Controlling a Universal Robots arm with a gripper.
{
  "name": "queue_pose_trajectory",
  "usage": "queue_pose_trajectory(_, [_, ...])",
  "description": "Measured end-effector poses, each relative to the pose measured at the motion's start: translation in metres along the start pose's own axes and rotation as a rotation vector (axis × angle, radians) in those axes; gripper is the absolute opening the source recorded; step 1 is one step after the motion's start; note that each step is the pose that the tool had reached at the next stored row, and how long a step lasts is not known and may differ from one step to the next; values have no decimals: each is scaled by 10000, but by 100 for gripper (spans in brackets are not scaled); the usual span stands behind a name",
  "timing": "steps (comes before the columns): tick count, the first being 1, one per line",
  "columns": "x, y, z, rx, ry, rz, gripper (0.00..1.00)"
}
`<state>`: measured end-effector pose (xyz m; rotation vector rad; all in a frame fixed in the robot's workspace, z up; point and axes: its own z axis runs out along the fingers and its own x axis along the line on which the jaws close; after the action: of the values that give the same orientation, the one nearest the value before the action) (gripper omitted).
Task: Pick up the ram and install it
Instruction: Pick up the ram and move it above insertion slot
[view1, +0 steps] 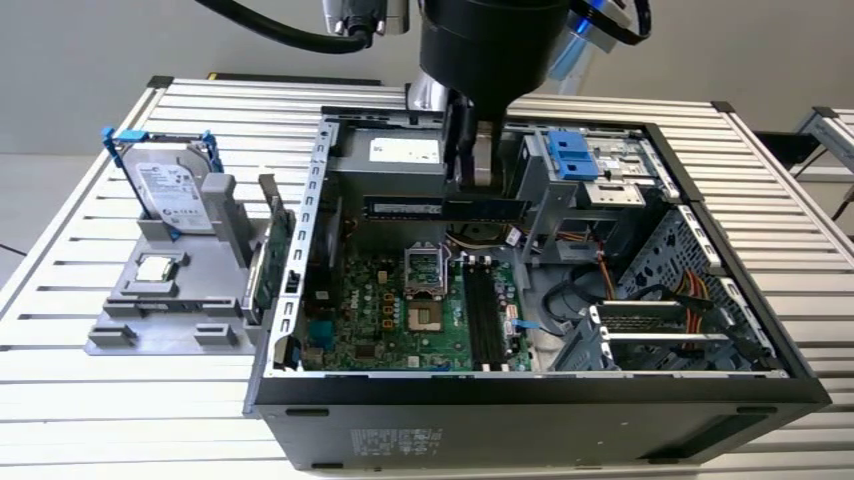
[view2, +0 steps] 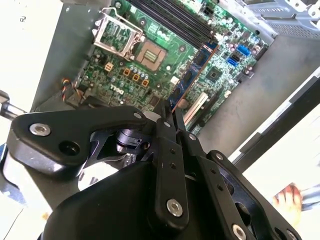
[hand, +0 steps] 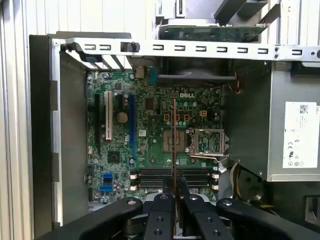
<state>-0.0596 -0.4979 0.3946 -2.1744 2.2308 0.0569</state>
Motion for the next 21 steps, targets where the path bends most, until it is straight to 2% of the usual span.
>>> queue_pose_trajectory(6, [-1, -59, 0, 11, -3, 250, 0])
queue_pose_trajectory(21, [-6, -227, -1, 11, -3, 251, 0])
